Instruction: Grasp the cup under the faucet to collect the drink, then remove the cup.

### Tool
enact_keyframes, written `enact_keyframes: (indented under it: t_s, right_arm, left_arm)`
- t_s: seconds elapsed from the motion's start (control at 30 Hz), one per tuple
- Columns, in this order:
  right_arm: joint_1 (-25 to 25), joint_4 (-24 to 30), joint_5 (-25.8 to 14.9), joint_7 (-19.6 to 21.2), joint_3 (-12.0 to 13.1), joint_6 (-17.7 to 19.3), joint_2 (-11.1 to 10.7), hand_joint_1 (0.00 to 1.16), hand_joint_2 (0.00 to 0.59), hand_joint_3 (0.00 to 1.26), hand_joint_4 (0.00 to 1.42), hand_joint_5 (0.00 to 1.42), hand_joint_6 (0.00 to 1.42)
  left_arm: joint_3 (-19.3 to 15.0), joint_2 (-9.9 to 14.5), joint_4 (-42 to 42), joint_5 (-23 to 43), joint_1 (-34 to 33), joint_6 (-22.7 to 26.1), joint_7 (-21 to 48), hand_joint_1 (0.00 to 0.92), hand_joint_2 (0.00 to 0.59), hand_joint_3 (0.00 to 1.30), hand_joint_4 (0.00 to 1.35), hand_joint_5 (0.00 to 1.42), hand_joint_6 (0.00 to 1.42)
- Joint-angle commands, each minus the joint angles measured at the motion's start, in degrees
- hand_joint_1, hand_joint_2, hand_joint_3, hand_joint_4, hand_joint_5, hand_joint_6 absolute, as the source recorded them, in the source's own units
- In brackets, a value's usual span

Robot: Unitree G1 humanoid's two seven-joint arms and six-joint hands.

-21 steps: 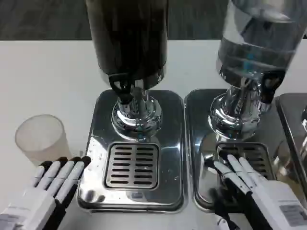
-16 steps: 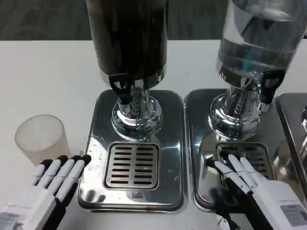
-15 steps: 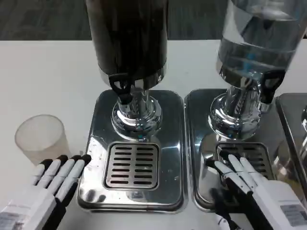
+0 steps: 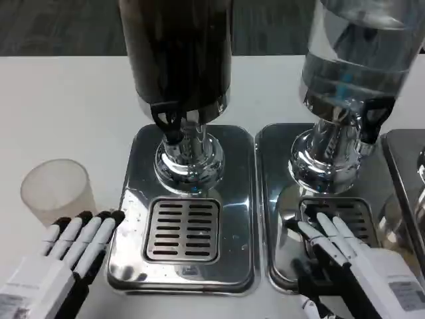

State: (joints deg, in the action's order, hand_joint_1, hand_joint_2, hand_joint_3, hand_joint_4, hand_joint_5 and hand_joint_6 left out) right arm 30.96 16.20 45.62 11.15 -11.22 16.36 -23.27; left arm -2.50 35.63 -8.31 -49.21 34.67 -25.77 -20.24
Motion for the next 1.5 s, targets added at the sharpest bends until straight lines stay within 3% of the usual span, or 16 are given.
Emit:
enact_keyframes:
  t_s: [0.03,0.33,0.53,0.97,1.5]
  right_arm:
    - [-0.37,-0.4,-0.75,-0.45,0.25,0.36,-0.26,0.63,0.574,0.13,0.0,0.0,0.13]
    - [-0.99,-0.48,-0.59,-0.56,-0.08,0.34,-0.11,0.62,0.569,0.14,0.0,0.0,0.13]
    - [-0.77,0.39,0.45,-0.64,-1.01,-0.77,1.21,0.62,0.562,0.14,0.0,0.0,0.13]
    - [-1.56,-0.15,0.2,-1.27,-1.51,-1.71,2.3,0.62,0.562,0.14,0.0,0.0,0.13]
    - [-0.51,0.9,0.75,-0.77,-1.68,-2.46,2.87,0.6,0.561,0.14,0.0,0.0,0.14]
  left_arm:
    - [-2.54,0.13,-1.35,2.35,0.84,-2.07,-1.32,0.0,0.057,0.0,0.0,0.0,0.0]
    - [-6.91,-0.79,-2.29,4.99,0.94,-3.23,-1.0,0.0,0.044,0.0,0.0,0.0,0.0]
    - [-8.88,-0.13,-0.17,7.12,-0.17,-4.61,-0.63,0.0,0.038,0.0,0.0,0.0,0.0]
    - [-13.9,-0.31,1.66,10.48,-2.89,-3.39,1.27,0.0,0.025,0.0,0.0,0.0,0.0]
    - [-14.79,2.02,12.5,14.34,-9.49,-3.06,4.64,0.0,0.013,0.0,0.0,0.0,0.0]
